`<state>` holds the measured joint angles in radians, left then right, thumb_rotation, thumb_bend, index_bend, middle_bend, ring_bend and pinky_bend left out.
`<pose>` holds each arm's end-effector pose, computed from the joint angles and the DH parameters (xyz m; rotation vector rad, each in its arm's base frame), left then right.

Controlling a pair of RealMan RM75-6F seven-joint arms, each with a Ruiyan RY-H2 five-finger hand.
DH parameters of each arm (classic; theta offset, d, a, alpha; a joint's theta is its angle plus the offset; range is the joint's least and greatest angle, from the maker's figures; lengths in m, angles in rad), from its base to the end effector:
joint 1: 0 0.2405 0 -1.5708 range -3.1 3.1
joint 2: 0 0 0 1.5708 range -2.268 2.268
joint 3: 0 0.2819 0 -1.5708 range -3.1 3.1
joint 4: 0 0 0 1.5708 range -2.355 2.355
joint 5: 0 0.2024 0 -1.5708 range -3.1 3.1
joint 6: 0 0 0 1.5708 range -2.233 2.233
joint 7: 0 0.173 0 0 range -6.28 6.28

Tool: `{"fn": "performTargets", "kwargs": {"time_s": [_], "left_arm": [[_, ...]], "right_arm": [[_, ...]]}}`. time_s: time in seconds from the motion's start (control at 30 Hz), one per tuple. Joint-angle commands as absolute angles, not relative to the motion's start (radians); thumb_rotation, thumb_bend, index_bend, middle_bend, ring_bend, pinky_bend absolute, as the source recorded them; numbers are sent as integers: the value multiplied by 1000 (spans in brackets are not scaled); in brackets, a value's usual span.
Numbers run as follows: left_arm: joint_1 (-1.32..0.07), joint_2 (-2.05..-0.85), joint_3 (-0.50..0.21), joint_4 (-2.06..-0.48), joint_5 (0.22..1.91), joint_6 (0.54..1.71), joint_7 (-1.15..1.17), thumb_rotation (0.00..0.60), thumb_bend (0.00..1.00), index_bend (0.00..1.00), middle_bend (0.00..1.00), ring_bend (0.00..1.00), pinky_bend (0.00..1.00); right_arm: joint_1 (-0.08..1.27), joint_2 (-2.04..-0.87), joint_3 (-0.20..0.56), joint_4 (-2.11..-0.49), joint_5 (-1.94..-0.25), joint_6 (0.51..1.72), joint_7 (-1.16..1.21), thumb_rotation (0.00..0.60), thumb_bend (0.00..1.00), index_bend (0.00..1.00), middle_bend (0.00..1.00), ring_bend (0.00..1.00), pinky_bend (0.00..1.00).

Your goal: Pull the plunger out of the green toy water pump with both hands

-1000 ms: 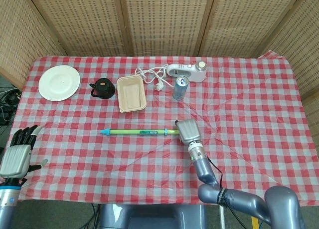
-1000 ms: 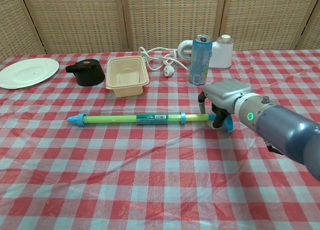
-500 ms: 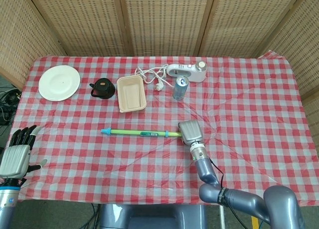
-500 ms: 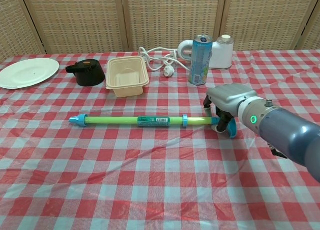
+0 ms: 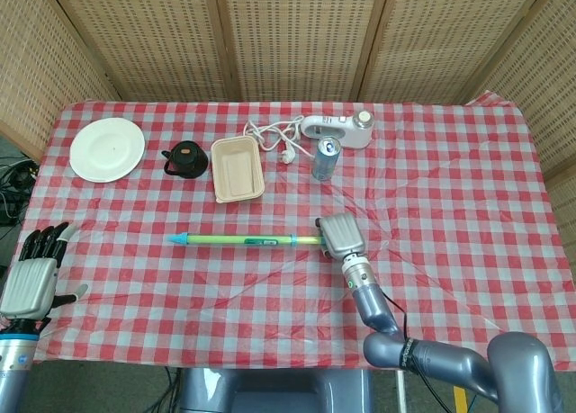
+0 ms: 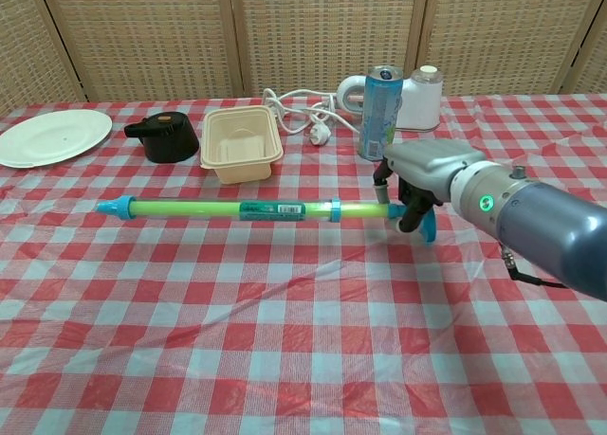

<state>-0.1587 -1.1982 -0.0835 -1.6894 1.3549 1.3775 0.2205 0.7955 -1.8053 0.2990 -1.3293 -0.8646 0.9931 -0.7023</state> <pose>-0.3180 0.2384 0.1378 -1.4027 -0.9438 -0.8015 -0.1352 -0.4004 -0.0782 1.7752 -0.9253 0.7795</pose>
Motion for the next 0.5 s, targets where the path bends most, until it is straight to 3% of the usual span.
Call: {"fn": "performTargets", "kwargs": {"time_s": [0.03, 0.37, 0.4, 0.5], "left_arm": [[-175, -1176, -102, -1729, 1344, 1372, 246, 600, 187, 0, 0, 0, 0], [-259, -1124, -176, -1835, 1287, 1322, 355, 600, 195, 0, 2, 4, 0], [-274, -1120, -189, -1844, 1279, 1312, 363, 600, 197, 1, 23, 28, 7], [-304, -1116, -215, -1859, 1255, 1292, 384, 600, 200, 59, 218, 227, 167]], "right_arm": [[802, -1752, 324, -1406, -831, 975, -686, 600, 563, 816, 1000, 1000, 691], [827, -1656, 330, -1523, -787, 984, -708, 600, 563, 819, 1000, 1000, 691], [830, -1649, 331, -1532, -783, 987, -709, 600, 563, 820, 1000, 1000, 691], [836, -1638, 334, -1547, -774, 992, -708, 600, 563, 820, 1000, 1000, 691]]}}
